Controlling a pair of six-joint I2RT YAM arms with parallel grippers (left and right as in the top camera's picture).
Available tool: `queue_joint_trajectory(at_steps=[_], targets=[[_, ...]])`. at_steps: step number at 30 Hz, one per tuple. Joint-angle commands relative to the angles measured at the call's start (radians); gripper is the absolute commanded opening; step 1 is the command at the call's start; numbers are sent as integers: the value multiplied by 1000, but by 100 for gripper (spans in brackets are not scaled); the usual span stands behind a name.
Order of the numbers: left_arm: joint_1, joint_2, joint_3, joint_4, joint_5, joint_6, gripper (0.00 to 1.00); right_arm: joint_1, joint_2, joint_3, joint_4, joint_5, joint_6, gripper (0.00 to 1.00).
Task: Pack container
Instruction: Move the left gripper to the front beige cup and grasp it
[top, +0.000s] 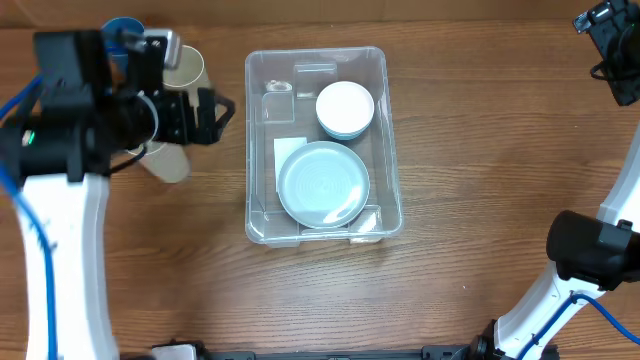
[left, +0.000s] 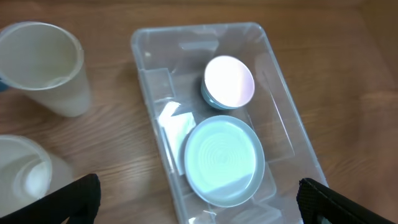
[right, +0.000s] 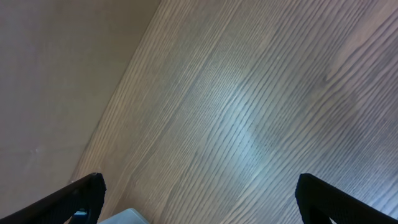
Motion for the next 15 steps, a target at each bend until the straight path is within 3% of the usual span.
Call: queue_joint_trajectory(at_steps=[1, 2, 3, 5, 9, 12, 15], targets=[[5, 93, 27, 0, 45, 60, 100, -1, -17, 15, 2, 6, 5, 100], [6, 114, 27, -1, -45, 18, 100, -1, -17, 15, 2, 6, 5, 100], [5, 130, 27, -8, -244, -71, 100, -1, -17, 15, 2, 6, 5, 100], [6, 134, 27, -10, -385, -87, 100, -1, -17, 15, 2, 6, 5, 100], [5, 185, 27, -20, -544, -97, 100, -1, -17, 15, 2, 6, 5, 100], [5, 262, 26, -26, -557, -97, 100, -1, -17, 15, 2, 6, 5, 100], [5, 372, 26, -27, -557, -97, 87, -1, -17, 15, 2, 6, 5, 100]])
